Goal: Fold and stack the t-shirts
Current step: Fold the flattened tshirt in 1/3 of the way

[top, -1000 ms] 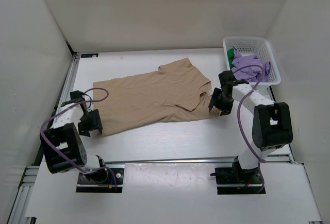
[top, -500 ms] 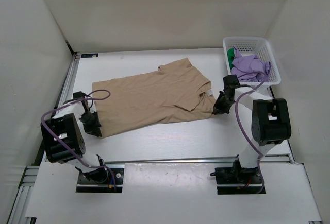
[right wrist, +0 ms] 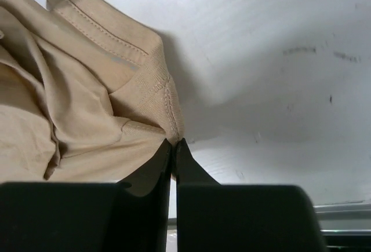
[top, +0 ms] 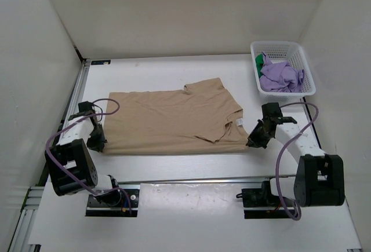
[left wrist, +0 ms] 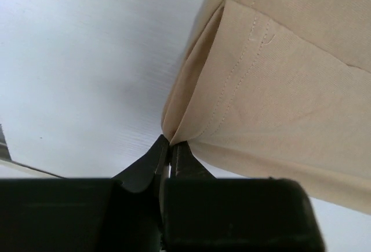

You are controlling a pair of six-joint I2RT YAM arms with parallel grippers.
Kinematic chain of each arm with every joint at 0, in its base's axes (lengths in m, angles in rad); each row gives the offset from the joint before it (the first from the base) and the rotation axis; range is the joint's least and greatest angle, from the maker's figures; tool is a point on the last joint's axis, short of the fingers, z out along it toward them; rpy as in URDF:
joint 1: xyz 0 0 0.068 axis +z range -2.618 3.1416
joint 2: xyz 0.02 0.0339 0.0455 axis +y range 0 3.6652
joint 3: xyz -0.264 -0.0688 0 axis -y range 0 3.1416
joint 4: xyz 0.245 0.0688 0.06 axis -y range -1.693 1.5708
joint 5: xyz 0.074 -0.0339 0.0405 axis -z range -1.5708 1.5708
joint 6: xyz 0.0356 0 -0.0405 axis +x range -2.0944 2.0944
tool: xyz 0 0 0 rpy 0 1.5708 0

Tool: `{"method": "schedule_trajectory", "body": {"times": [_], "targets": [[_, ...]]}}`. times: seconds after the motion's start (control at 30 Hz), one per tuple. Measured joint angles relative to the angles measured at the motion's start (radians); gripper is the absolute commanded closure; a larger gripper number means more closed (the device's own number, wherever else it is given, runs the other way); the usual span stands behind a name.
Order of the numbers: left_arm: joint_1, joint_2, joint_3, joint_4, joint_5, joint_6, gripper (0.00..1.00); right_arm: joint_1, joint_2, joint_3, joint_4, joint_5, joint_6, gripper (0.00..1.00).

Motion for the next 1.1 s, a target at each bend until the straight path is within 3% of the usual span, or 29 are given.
{"method": "schedule_trajectory", "body": {"times": [0.17,0.2,0.27,0.4,0.5,0.63,0.77,0.97,1.1], "targets": [[0.000,0.000,-0.006,-0.005,-0.041,0.001,0.77,0.028,-0.099,-0.113,-0.019,-0.012,0.059,1.00],[0.000,-0.003,-0.014,-0.002,-0.054,0.003,0.64,0.044,-0.117,-0.144,-0.022,-0.015,0.073,1.00],[0.000,-0.010,-0.033,-0.006,-0.084,0.008,0.54,0.080,-0.154,-0.197,-0.037,-0.021,0.115,1.00],[0.003,-0.018,-0.038,-0.008,-0.152,0.008,0.48,0.122,-0.224,-0.235,-0.039,-0.007,0.185,1.00],[-0.066,-0.059,-0.023,-0.003,-0.245,0.008,0.46,0.127,-0.225,-0.237,-0.039,-0.003,0.207,1.00],[-0.362,-0.211,0.072,0.005,-0.306,0.008,0.45,0.127,-0.216,-0.237,-0.037,-0.003,0.219,1.00],[-0.680,-0.211,0.320,-0.002,-0.302,0.009,0.44,0.127,-0.206,-0.229,-0.040,-0.002,0.219,1.00],[-1.115,0.056,0.541,-0.005,-0.261,0.009,0.44,0.134,-0.186,-0.194,-0.087,0.078,0.198,1.00],[-1.317,0.291,0.649,-0.009,-0.173,0.009,0.44,0.134,-0.187,-0.186,-0.107,0.122,0.191,1.00]]}}
